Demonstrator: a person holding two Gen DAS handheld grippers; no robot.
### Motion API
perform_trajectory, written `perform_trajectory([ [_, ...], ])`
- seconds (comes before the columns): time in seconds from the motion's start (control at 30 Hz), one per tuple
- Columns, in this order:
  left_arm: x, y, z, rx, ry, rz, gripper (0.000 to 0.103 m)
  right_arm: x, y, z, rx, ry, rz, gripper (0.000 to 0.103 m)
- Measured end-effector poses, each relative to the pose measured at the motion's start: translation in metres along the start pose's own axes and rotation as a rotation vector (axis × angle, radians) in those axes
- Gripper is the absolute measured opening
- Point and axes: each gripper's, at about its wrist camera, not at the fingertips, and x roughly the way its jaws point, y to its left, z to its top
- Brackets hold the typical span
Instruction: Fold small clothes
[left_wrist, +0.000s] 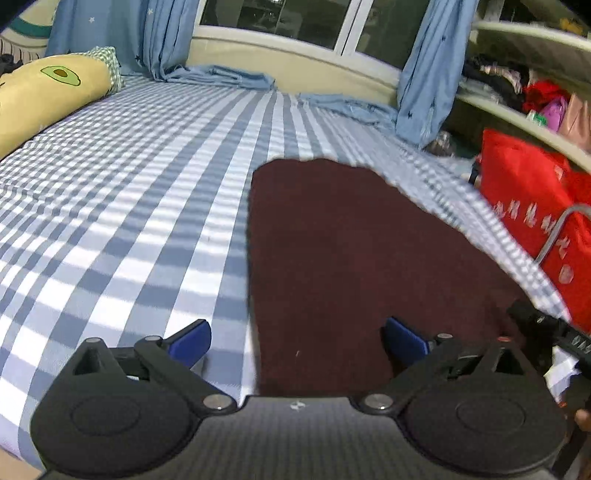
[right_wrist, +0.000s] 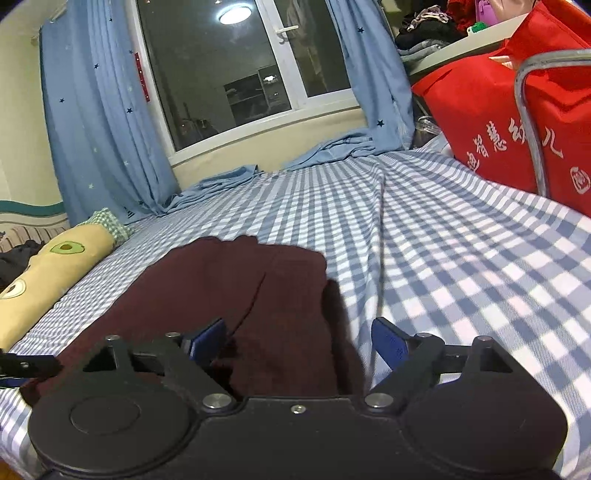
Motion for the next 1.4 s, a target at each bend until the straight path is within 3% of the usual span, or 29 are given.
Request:
perform_trajectory([
  [0.1,0.004,0.001,-0.01,0.012,0.005,0.017,0.102,-0.002,0.006,-0.009,-0.007,-0.002,-0.024,0.087],
  [0.33,0.012,0.018,-0.019,-0.065,0.021,-0.042,0.103,0.001,0.016,-0.036,-0.043,-0.033,-0.128,0.095],
  [0.63,0.011,0.019,-0.023,-0.076,0.007,-0.044,0.103,0.002,0.007,-0.05,0.07,-0.051,-0.125,0.099],
  [1.1,0.013,0.018,-0.016,-0.109,0.038,-0.035,0.103,-0.019,-0.021,-0.021,0.074,-0.126,0.097,0.102],
  [1.27,0.013,0.019,-0.015,-0.108,0.039,-0.041,0.103,0.002,-0.037,0.006,0.054,-0.032,0.185,0.102],
  [1.4,0.013,0.019,-0.016,-0.109,0.033,-0.047,0.103,0.016,-0.045,0.023,0.047,-0.015,0.21,0.102],
])
